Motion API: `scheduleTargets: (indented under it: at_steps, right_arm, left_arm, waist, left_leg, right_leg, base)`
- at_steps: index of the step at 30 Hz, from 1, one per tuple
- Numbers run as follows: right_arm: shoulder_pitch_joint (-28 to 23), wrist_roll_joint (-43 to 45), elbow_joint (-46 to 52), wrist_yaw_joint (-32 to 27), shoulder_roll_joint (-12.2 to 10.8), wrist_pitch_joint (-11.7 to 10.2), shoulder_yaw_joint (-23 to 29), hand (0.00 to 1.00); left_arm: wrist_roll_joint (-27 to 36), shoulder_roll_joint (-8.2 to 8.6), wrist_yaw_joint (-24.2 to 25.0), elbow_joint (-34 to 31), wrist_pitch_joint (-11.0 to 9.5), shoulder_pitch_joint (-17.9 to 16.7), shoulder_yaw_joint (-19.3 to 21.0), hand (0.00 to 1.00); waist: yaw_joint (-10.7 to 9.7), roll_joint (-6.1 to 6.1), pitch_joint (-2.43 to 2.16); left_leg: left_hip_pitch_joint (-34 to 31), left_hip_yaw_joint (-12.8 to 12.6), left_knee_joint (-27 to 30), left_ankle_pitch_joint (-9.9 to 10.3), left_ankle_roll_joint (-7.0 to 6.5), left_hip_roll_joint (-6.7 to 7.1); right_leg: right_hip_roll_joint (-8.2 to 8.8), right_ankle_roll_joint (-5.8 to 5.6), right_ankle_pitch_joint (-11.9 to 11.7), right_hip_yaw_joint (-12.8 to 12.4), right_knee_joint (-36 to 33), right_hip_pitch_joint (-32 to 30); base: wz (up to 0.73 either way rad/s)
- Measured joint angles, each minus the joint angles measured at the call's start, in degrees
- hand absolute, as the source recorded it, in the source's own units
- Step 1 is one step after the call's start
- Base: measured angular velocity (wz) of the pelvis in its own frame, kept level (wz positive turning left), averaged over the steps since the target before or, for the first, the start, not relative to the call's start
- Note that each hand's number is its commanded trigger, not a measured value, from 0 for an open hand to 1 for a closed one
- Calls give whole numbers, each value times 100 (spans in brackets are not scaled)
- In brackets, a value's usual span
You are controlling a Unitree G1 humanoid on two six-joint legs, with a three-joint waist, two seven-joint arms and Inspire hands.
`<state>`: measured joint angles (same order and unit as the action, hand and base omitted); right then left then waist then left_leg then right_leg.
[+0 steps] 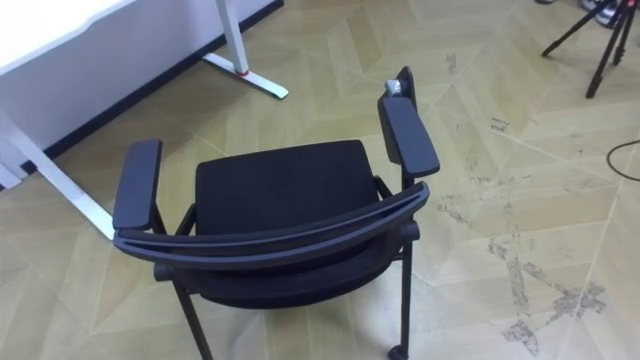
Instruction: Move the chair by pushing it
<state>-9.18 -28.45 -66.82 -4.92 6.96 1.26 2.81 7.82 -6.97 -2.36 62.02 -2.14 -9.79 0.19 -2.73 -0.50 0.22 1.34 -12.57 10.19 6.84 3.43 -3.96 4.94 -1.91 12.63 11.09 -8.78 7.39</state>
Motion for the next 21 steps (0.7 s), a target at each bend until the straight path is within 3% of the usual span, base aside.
scheduleTargets:
  at_steps: [6, 9, 12, 14, 17, 18, 19, 21]
  right_arm:
    - [-47, -63, -37, -242, -2, 13, 227, 0]
    - [-59, -37, -78, -246, 1, 61, 476, 0]
    - [-48, 21, -75, -246, 23, 189, 653, 0]
    - [-29, 121, -76, -238, 24, 263, 859, 0]
    - [-10, 169, -76, -236, 67, 267, 1033, 0]
    - [-4, 175, -75, -232, 76, 268, 1035, 0]
    - [-2, 179, -75, -190, 97, 277, 1038, 0]
    - [-1, 180, -61, -128, 146, 343, 1050, 0]
  left_arm:
    - [-273, 14, -542, 91, 16, -120, 410, 0]
    - [-689, -4, -896, 93, 124, -193, 673, 0]
    - [-912, -68, -1227, 51, 278, -203, 899, 0]
    - [-1140, -106, -1441, -56, 377, -148, 1209, 0]
    - [-1255, -249, -1761, -55, 441, 34, 1367, 0]
    - [-1255, -287, -1805, -61, 443, 59, 1367, 0]
    - [-1302, -330, -1896, -109, 457, 92, 1412, 0]
    - [-1375, -329, -2015, -367, 483, 80, 1528, 0]
  waist:
    - [6, 12, 3]
    - [-24, 17, 4]
    - [-24, 63, 7]
    - [-35, 152, -26]
    - [-35, 215, -16]
    - [-40, 183, -15]
    - [-54, 241, -18]
    - [-94, 265, -17]
  left_leg:
    - [136, 5, -48, 1, -1, 11]
    - [174, 21, -45, 2, -2, 19]
    - [170, 36, -36, 3, -3, 21]
    - [173, 37, -34, 3, -4, 22]
    - [196, 33, -38, 3, -5, 22]
    - [200, 34, -39, 3, -4, 22]
    - [206, 34, -42, 3, -4, 22]
    - [206, 37, -49, 2, -4, 24]
  right_leg:
    - [5, -6, 11, -28, 8, 113]
    - [9, -6, 25, -23, 11, 164]
    - [14, -6, 26, -4, 1, 166]
    - [15, -6, 26, -4, -9, 169]
    - [16, -6, 26, -29, -20, 177]
    - [16, -6, 26, -28, -21, 182]
    - [16, -6, 26, -31, -19, 187]
    - [18, -6, 25, -28, -17, 187]
  base:
    - [0]
    - [3]
    - [2]
    - [0]
    - [-3]
    - [0]
    - [0]
    - [2]
